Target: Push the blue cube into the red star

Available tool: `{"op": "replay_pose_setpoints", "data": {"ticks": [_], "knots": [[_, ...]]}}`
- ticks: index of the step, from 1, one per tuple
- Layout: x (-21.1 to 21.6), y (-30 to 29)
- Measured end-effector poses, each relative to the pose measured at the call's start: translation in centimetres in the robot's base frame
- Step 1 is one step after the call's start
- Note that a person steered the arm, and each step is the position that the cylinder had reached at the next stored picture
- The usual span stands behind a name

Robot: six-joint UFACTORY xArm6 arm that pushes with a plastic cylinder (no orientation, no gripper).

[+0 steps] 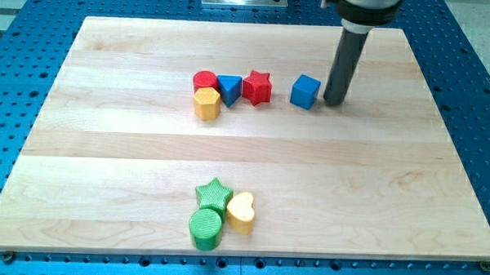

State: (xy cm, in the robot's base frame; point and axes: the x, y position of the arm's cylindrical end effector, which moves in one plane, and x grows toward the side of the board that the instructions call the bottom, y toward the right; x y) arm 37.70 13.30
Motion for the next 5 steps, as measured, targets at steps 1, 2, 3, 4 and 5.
{"op": "replay_pose_setpoints", "data": {"ticks": [1,2,3,4,5], "knots": [[0.2,-1.7],[1.8,-3.6],[6.3,-2.0],[7.1,-7.6],[5.7,-12.5]]}}
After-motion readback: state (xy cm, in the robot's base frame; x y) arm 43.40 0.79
